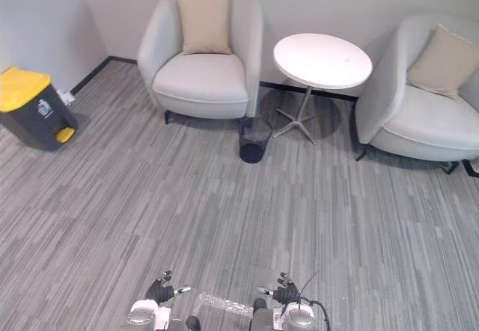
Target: Organize the slippers on the shoe rack
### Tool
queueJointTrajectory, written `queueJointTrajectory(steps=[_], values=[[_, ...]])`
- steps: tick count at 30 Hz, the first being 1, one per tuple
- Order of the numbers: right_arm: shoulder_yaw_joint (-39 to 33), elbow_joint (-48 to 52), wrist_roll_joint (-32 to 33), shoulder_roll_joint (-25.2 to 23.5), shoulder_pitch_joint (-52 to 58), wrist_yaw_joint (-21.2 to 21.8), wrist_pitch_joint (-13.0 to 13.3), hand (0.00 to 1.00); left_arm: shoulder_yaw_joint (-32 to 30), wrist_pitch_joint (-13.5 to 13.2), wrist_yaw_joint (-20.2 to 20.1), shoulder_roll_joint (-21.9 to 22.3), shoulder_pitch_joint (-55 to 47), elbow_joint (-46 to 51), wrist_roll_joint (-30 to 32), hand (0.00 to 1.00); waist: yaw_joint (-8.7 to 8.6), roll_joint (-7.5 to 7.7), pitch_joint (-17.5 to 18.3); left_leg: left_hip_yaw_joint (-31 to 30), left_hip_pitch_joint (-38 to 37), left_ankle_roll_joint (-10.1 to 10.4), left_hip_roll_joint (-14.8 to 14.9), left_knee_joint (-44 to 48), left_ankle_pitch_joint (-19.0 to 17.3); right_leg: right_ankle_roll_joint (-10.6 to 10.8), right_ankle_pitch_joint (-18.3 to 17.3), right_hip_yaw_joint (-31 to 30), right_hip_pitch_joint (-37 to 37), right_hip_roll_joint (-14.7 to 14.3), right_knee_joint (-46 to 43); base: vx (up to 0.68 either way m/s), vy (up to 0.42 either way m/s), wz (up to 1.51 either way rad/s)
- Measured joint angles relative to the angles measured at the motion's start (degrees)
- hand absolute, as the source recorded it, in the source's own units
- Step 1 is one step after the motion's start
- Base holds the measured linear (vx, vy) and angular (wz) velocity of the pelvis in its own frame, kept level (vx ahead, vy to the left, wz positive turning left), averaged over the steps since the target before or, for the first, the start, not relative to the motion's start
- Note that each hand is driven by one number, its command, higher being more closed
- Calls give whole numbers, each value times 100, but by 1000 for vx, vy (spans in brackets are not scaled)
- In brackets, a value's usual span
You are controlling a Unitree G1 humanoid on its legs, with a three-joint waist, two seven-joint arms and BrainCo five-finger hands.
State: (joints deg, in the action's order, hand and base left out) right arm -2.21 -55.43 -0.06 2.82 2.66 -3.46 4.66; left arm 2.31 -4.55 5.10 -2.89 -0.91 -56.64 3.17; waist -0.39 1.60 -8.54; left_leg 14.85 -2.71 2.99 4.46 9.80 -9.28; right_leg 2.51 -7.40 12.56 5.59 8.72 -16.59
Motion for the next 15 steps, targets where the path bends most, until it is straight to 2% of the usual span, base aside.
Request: queueJointTrajectory(steps=[2, 3, 6, 7, 10, 15], values=[[-212, -236, 3, 162, 9, -13, 4, 0, 104, 9, -31, 149, -9, -98, 1, 0, -3, -180, 84, 64, -135, 124, 160, -294, 104, -80, 401, -110, -288, -358, 798, 44, -99, -34], [-210, -289, -1, 193, 2, -10, 3, 0, 106, 9, -32, 155, -31, -98, 2, 0, 5, -218, 115, 120, -141, 137, 210, -375, 120, -99, 564, -201, -388, -471, 1105, 47, -76, -35], [-214, -372, 2, 218, -26, -12, 0, 0, 102, 8, -28, 122, -29, -105, 2, 0, 42, -243, 133, 304, -150, 154, 276, -392, 102, -152, 906, -402, -497, -656, 1648, 25, -47, -50], [-225, -380, 4, 196, -30, -11, 0, 0, 98, 15, -27, 111, -24, -144, -1, 0, 42, -207, 111, 334, -188, 176, 280, -386, 106, -160, 1054, -449, -589, -693, 1864, 19, -35, -35], [-365, -406, 4, 178, -19, -10, -3, 0, 93, 14, -30, 108, -16, -148, -1, 0, 40, -146, 72, 313, -368, 181, 256, -388, 105, -152, 1179, -494, -913, -707, 2167, 37, -2, -8], [-445, -416, 6, 183, -1, -5, -12, 0, -83, 10, -29, 80, 18, -246, -3, 0, 47, -148, 76, 174, -447, 177, 184, -457, 107, -126, 1185, -471, -966, -651, 2186, 18, 17, 3]])
